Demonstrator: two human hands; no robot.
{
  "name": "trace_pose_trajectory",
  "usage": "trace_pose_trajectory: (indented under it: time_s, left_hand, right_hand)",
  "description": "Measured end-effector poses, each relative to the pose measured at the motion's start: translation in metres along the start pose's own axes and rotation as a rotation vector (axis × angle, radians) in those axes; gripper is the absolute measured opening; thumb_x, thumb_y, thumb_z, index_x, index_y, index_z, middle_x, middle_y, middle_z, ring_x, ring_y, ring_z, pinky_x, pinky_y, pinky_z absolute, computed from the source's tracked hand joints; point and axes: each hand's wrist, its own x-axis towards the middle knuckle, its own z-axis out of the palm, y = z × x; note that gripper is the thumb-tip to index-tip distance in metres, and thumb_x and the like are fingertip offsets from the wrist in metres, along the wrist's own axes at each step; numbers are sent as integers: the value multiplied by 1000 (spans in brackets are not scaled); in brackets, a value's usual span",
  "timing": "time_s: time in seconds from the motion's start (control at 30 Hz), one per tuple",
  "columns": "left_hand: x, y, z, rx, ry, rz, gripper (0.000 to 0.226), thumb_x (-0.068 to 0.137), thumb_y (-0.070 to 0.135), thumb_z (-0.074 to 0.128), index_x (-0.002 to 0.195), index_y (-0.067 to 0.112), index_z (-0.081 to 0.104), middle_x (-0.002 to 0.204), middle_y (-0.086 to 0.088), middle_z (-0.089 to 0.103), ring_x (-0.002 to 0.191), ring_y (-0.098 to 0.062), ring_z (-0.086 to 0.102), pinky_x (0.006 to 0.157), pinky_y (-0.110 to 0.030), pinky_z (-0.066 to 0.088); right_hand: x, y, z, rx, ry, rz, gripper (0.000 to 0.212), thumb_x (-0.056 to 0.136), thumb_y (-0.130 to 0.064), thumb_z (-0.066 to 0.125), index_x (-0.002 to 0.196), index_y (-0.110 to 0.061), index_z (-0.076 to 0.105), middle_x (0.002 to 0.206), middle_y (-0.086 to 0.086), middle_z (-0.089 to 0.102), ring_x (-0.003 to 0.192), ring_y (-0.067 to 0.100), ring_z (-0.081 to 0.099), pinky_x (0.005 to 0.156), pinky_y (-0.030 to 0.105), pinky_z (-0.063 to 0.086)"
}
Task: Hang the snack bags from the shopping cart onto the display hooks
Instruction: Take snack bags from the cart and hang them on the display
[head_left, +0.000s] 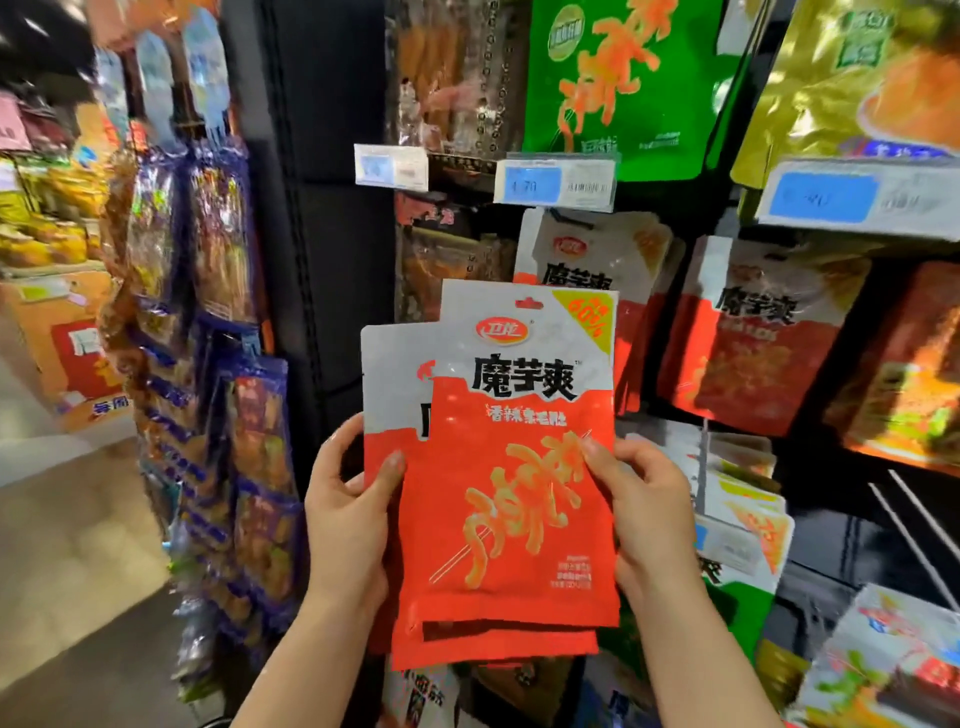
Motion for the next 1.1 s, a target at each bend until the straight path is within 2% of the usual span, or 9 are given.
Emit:
trace_pose_trajectory:
  time_s: [0.13,0.27,0.4,0.57,0.73,0.87,1.0,1.03,1.1]
  left_hand:
    - [44,2,-9,-4,-47,-9,43,88,3,62,116,36,60,89,-15,74,70,-22,71,68,-42,60]
    - [77,12,-18,-13,-124,-23,42,90,4,61,115,38,62,87,-12,75,70,-22,72,61,-37,60]
    - [101,16,-30,-31,-160,-46,41,90,3,60,112,37,62,81,-6,75,68,-19,72,57,-33,59]
    - [116,14,-37,-50,-190,-79,42,90,2,59,121,30,60,78,-6,75,65,-18,72,54,-31,58]
    - [122,9,-37,-44,-226,-106,43,90,3,60,125,28,59,79,-8,75,64,-19,71,53,-31,57]
    - [121,7,-36,-42,-228,-108,43,89,3,60,123,29,60,78,-7,75,64,-18,71,53,-30,57]
    - [115,9,-44,-23,-173,-85,42,88,4,62,118,33,62,79,-7,75,64,-18,72,54,-31,58]
    - [113,11,-48,-17,-151,-82,42,88,4,62,118,34,63,80,-8,75,65,-19,72,55,-32,59]
    - [110,13,-59,-4,-117,-75,44,87,3,63,120,31,64,81,-9,75,66,-20,72,57,-35,60]
  right_hand:
    - [17,-12,10,3,83,-86,21,92,-18,63,72,-20,54,65,8,58,64,23,52,65,38,42]
    - [28,-31,30,-17,105,-118,15,92,-16,61,80,-14,52,57,2,61,51,17,55,56,30,45]
    - [36,-45,44,-65,130,-201,21,91,-13,61,73,-15,51,55,0,62,49,13,54,51,26,44]
    - [46,-55,52,-125,217,-194,17,93,-15,61,77,-13,55,62,4,62,52,15,57,59,32,47]
    - [55,-64,49,-155,268,-193,18,92,-14,62,74,-17,57,62,0,61,46,7,57,50,24,48]
    - [67,-65,48,-133,273,-171,4,91,-11,62,91,-15,61,77,5,66,55,12,62,55,28,52]
    - [98,-62,47,-181,346,-182,14,91,-11,62,106,-12,60,85,4,67,60,8,65,54,24,54]
    - [108,-59,47,-207,366,-183,15,91,-13,62,106,-12,60,90,5,67,68,11,67,60,26,57]
    - [127,-51,45,-274,417,-176,16,90,-19,63,105,-15,61,102,7,68,86,20,67,80,40,58]
